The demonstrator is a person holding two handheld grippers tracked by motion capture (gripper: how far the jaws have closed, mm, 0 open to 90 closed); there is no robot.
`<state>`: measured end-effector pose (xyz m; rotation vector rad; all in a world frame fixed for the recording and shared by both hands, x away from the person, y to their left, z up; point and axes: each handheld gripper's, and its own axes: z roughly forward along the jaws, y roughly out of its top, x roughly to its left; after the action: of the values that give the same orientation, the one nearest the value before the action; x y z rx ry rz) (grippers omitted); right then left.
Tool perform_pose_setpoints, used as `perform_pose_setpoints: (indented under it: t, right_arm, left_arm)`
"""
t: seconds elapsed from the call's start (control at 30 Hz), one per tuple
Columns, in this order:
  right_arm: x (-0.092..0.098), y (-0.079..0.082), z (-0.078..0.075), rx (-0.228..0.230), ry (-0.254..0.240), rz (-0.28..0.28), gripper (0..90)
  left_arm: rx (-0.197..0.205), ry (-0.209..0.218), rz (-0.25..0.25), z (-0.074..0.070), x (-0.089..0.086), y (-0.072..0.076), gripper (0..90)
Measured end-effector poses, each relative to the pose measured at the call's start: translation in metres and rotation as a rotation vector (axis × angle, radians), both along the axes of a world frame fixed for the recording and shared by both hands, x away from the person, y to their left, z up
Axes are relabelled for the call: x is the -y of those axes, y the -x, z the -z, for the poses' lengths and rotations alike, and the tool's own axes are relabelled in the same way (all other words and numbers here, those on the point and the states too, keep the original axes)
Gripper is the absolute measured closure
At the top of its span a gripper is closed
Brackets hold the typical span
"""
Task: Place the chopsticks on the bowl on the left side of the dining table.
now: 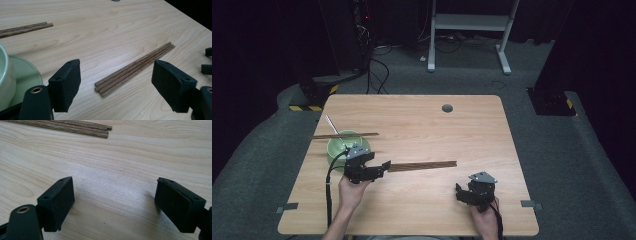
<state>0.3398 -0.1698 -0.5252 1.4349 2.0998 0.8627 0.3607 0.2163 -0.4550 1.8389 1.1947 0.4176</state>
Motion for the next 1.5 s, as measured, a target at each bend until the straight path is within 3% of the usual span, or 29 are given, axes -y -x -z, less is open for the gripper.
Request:
perform_pose_setpoints:
  t: [0.33,0.87,1.5]
  right_arm:
    - [0.0,0.0,0.0,0.0,0.0,0.0,15.8]
    - [0.0,0.0,0.0,0.0,0.0,0.0,15.9]
    - [0.0,0.0,0.0,0.0,0.0,0.001,15.9]
  left_arm:
    - [0.003,-0.08,-0.023,0.011,0.002,0.002,23.8]
    - [-0.032,-0.078,-0.054,0.033,-0.003,-0.001,23.8]
    - [-0.043,-0.135,-0.092,0.052,-0.005,0.003,23.9]
